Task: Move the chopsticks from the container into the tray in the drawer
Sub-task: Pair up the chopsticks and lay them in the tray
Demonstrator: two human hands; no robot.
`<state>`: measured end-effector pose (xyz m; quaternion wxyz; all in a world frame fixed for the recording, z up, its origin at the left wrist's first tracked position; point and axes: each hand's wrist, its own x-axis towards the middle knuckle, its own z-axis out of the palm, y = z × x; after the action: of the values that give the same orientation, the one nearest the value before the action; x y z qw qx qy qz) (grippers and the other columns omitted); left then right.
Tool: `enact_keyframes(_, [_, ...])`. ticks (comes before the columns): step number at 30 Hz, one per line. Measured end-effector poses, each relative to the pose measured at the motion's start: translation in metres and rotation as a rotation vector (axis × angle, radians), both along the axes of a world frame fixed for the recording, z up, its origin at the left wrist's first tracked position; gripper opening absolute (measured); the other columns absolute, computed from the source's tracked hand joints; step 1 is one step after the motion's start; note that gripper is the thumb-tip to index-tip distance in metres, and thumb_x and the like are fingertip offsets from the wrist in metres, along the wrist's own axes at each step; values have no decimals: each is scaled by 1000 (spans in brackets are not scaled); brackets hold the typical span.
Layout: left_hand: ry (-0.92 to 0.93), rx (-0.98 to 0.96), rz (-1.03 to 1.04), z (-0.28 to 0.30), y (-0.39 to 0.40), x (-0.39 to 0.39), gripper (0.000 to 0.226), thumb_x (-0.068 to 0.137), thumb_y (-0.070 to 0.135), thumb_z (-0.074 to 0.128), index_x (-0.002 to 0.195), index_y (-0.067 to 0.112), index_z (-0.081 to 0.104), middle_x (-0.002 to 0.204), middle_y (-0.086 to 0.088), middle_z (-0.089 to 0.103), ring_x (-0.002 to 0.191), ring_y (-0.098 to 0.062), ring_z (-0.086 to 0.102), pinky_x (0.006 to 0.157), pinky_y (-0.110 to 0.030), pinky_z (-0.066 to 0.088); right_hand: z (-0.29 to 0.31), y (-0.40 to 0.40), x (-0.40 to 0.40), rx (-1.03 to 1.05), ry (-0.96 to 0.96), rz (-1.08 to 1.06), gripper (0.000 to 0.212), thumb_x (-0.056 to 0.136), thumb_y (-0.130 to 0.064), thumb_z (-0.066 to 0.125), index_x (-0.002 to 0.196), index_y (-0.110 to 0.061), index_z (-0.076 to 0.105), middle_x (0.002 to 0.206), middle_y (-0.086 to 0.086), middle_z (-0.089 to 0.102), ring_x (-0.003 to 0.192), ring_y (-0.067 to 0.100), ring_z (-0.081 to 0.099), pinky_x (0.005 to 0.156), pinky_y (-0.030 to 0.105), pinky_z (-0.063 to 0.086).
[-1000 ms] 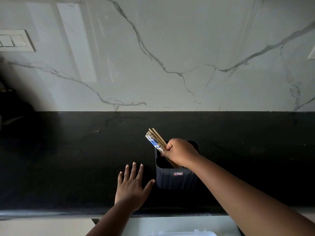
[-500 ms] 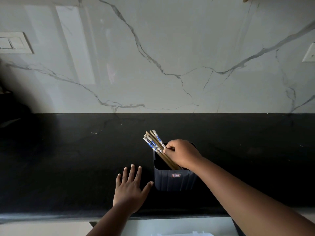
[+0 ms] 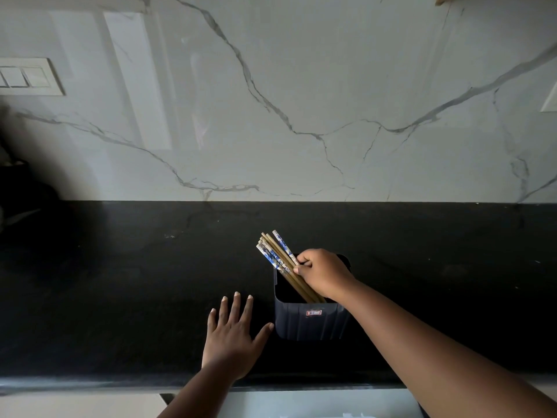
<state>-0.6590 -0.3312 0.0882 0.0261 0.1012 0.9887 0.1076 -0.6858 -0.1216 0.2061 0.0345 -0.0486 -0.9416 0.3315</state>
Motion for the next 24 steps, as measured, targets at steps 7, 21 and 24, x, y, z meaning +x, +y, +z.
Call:
enact_keyframes(7, [4,16,3,-1,-1,0,88,81,80,4,153,30,-5,160,2,-15,145,-19,-22,117,-42,-13,10,12,4,-101,73,47,12,88,-24,68,83,-13,68,64,-10,59,55,5,49,59,24,41])
enact_keyframes(21, [223,548,159,82,-12,-28,39,87,28,70,122,14,63,129,-15,58,123,-38,51,99,-46,42,165,35,40,-731,216,175,10,86,-16,71,95,-13,72,81,2,75,74,16,72,64,26,57])
enact_keyframes(24, [420,855,83,154,-4,-22,9,87,17,70,96,17,71,100,-8,68,96,-29,65,84,-43,51,172,27,45,-766,187,212,10,86,-14,70,95,-10,72,81,5,74,74,18,71,65,28,57])
